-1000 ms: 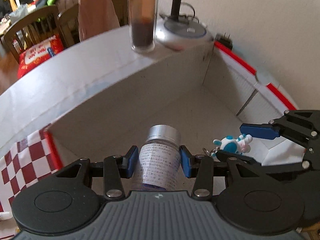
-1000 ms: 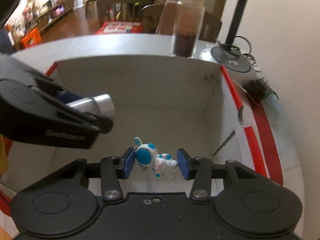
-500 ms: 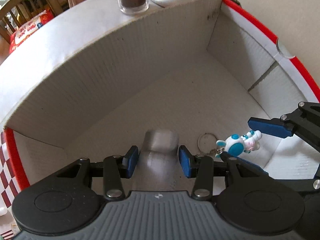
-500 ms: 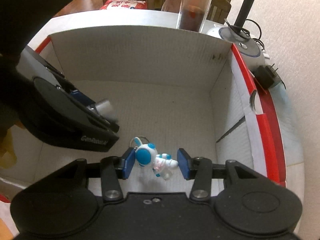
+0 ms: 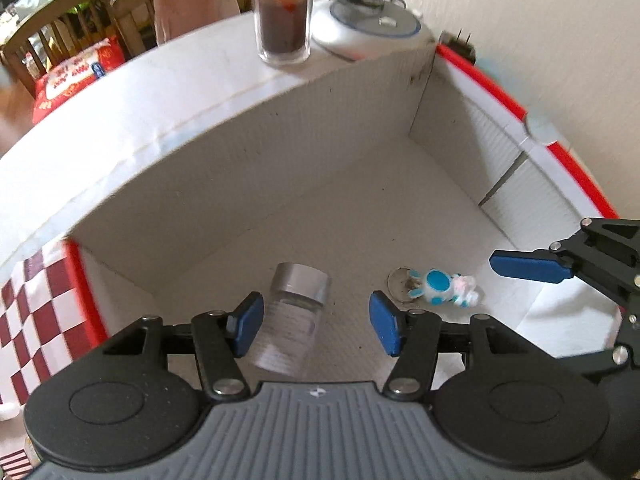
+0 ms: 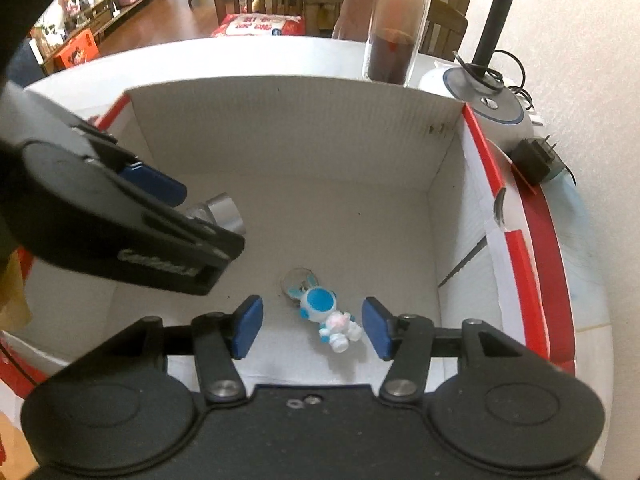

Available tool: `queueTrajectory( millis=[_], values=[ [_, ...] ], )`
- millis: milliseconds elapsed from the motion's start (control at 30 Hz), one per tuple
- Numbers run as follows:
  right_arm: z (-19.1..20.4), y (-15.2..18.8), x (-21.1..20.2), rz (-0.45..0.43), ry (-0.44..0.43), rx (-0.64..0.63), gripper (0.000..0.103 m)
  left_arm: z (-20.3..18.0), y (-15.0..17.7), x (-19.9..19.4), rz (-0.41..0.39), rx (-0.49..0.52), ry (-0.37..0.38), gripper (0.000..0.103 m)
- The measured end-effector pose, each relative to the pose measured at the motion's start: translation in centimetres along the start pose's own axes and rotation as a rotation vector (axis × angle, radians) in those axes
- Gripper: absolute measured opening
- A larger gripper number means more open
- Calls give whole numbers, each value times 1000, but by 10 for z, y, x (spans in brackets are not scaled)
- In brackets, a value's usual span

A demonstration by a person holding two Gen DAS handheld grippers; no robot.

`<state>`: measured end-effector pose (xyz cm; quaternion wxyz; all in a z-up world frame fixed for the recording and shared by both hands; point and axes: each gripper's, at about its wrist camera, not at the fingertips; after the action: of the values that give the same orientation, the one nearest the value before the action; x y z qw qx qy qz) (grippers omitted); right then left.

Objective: Organize rigid objects
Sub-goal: 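Open both tools to drop the bottle and keychain into the box, then move both tools back over the cluttered items on the table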

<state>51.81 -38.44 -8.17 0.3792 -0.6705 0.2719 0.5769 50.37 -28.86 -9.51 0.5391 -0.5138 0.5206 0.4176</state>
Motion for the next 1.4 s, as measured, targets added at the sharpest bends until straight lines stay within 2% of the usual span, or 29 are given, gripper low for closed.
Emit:
queueTrajectory(
  millis=[100, 233, 333, 767, 933, 1167, 1267, 1400],
  values=[
    [1, 4, -11, -27, -8, 9, 66, -3, 6, -17, -40, -12, -4, 58],
    [4, 8, -27, -60, -18, 13, 69, 0, 22, -38, -103, -14, 10, 58],
    [6, 12, -37, -82, -33, 29, 77, 1, 32, -51, -146, -15, 5, 58],
    [37, 32, -73, -180, -82, 68, 81, 19, 101, -106, -312, -46, 36, 58],
    [58, 38, -82, -207, -92, 67, 82, 31, 134, -122, -382, -44, 23, 66],
    [98, 49, -94, -261, -116, 69, 86, 63, 189, -139, -456, -62, 16, 66],
    [121, 55, -97, -286, -133, 60, 89, 78, 213, -144, -482, -74, 6, 72],
    [153, 60, -99, -314, -152, 37, 91, 102, 241, -151, -511, -95, 17, 73]
  ],
)
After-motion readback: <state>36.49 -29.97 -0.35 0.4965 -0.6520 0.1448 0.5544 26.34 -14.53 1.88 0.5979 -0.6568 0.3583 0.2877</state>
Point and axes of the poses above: each gripper's, at about its wrist camera, not at the fingertips, and x roughly the way its jaws point, z to its left, y to its underside, and after that the axes turned 15 degrees about z, right-handed
